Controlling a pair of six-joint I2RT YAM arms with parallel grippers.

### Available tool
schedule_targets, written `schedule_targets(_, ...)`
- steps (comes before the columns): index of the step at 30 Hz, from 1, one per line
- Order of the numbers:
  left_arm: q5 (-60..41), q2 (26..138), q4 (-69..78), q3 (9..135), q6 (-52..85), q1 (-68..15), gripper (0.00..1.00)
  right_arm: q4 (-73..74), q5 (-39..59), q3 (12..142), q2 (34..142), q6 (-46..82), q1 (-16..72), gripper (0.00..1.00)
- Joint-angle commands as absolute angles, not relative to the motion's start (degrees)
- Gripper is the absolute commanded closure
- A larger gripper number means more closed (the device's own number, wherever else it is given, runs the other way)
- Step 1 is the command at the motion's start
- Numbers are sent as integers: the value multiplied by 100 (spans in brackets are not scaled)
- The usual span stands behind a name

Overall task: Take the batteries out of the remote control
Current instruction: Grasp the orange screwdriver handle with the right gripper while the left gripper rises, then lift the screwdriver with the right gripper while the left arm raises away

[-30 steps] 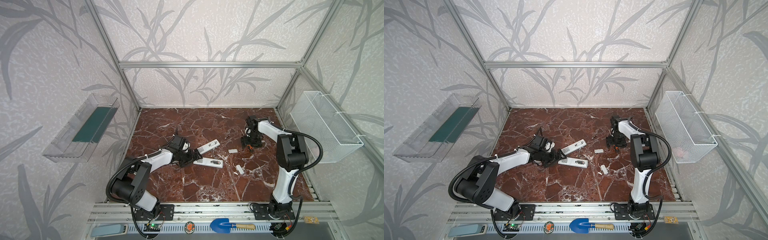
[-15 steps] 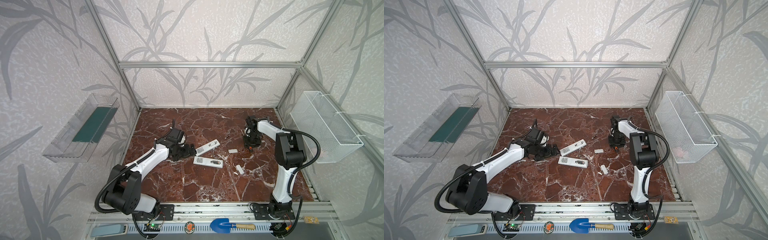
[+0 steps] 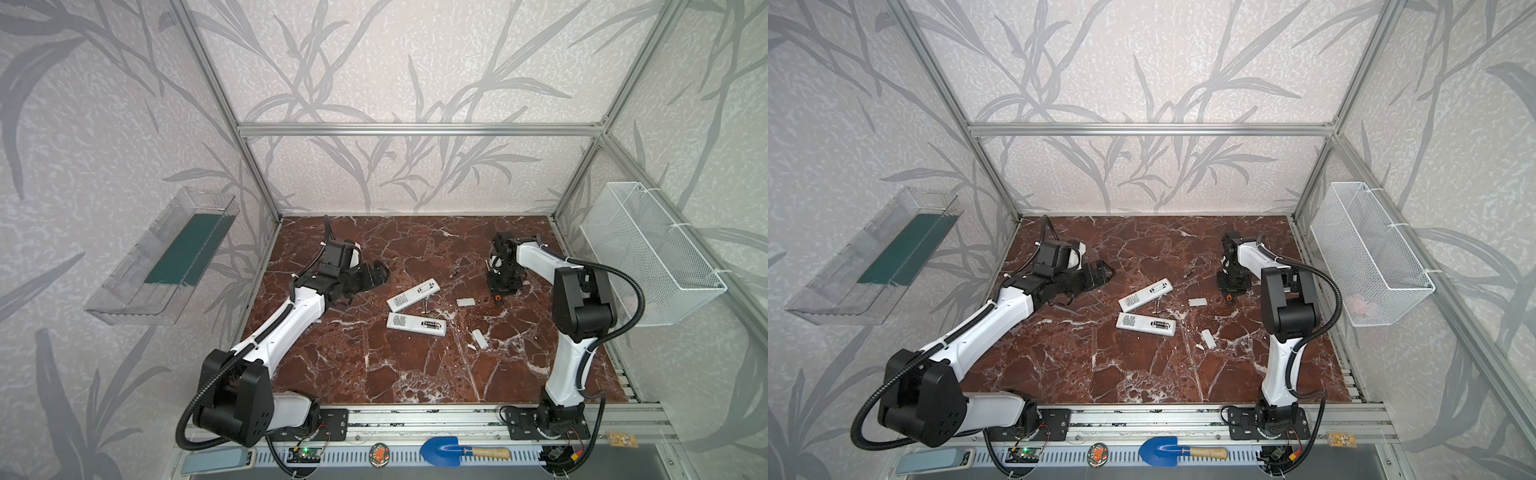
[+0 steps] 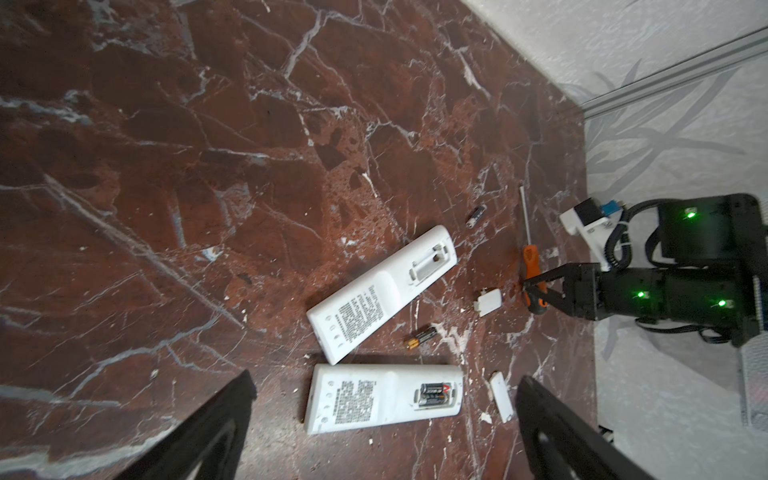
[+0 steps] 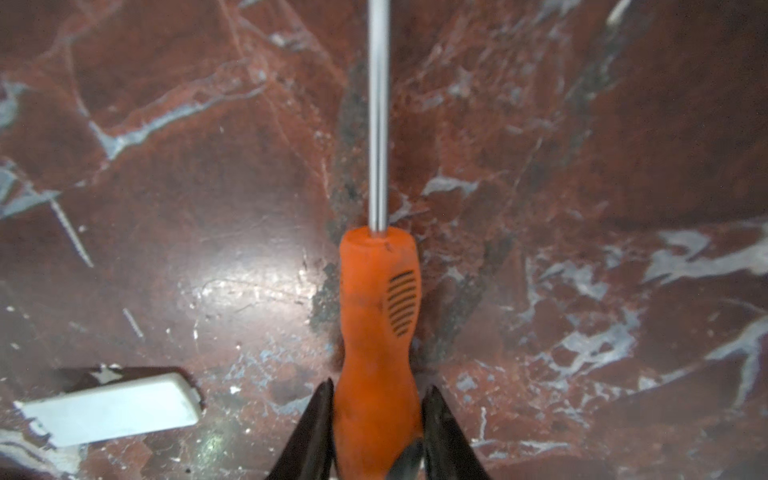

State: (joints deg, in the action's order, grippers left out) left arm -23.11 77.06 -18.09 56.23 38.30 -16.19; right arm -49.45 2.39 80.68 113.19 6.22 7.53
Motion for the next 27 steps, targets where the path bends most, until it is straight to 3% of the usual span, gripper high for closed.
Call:
schedule_targets(1, -2894, 7907, -1065, 5775, 4377, -1538, 1, -5004, 488, 8023, 10797, 700, 738, 88)
schedule_targets(14, -4230, 9347, 385, 6805, 5391, -1569, 1, -4887, 2143, 7648, 9164, 738, 738, 92)
schedule_targets(27, -4996, 9772, 1584, 7353, 5777, -1850, 1, -4492, 4354, 7708, 8184, 1159, 738, 93)
